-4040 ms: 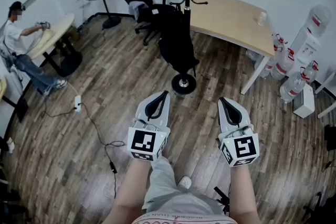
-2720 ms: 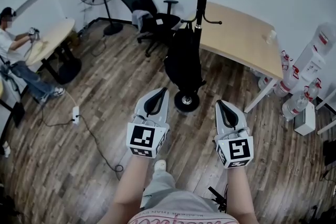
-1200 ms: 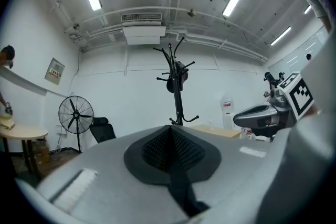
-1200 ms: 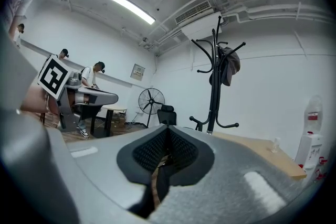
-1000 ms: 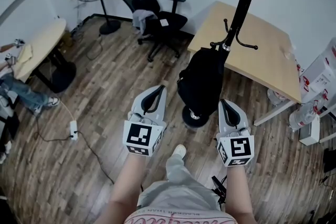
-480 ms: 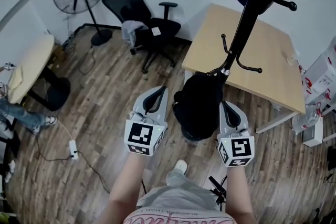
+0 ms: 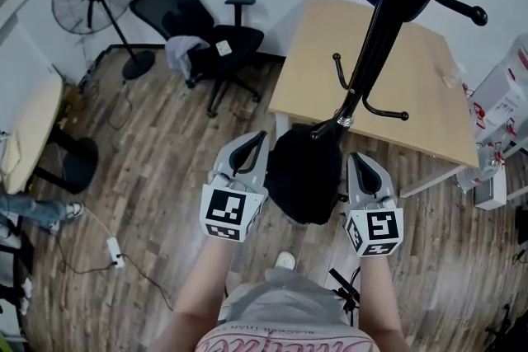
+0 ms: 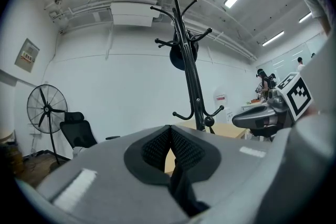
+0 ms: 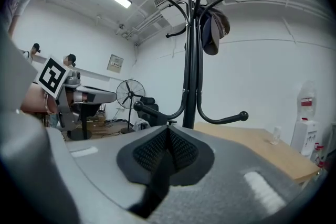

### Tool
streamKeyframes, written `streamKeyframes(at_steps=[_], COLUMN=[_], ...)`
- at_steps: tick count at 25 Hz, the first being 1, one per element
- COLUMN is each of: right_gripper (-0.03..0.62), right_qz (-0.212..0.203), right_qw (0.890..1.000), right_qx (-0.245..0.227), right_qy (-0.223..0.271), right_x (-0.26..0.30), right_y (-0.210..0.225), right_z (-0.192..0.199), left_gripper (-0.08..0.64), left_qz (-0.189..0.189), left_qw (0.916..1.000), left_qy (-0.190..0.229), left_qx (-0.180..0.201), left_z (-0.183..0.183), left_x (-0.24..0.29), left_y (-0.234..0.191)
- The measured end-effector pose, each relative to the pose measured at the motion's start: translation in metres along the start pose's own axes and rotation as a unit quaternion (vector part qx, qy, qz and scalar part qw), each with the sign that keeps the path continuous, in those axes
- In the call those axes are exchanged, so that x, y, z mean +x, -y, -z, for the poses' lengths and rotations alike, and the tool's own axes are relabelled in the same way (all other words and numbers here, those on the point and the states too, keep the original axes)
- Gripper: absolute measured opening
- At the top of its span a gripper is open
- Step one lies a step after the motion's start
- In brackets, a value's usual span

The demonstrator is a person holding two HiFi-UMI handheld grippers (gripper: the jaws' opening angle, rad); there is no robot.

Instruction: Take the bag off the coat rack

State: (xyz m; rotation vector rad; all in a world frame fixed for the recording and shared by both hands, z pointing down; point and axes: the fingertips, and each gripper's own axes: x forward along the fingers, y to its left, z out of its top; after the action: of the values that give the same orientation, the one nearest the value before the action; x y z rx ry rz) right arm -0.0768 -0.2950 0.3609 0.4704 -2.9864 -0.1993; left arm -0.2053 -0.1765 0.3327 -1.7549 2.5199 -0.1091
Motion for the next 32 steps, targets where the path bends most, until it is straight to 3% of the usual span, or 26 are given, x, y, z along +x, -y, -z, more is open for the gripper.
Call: streamKeyframes(at_steps=[6, 12, 20, 26, 32], right_gripper=[0.010, 0.122, 0.271, 0.407, 0.449], right_qz=[0.023, 0.057, 0.120, 0.190, 0.236], right_qw=[1.000, 0.998, 0.991, 0.979, 0.969], right_qx=[0.014, 0.031, 0.060, 0.075, 0.078], right_qy=[0.005, 0.003, 0.011, 0.014, 0.009], right_x=[0.002, 0.000, 0.001, -0.004, -0.005], right_y=[0.009, 0.014, 0.002, -0.001, -0.005], right_z=[-0.001, 0.002, 0.000, -0.003, -0.002], left_gripper=[0.015, 0.021, 0.069, 0.221, 0.376], left_qz=[0.020, 0.062, 0.160, 0.225, 0.290], left_qw=[0.9998, 0.9980, 0.9871, 0.9742, 0.9570], left_qy=[0.002, 0.006, 0.011, 0.012, 0.005], left_qx=[0.001, -0.004, 0.003, -0.004, -0.010], left_z=[0.001, 0.006, 0.008, 0.008, 0.016], left_x=[0.018, 0.037, 0.061, 0.072, 0.081], left_y=[0.001, 0.002, -0.003, -0.002, 0.004])
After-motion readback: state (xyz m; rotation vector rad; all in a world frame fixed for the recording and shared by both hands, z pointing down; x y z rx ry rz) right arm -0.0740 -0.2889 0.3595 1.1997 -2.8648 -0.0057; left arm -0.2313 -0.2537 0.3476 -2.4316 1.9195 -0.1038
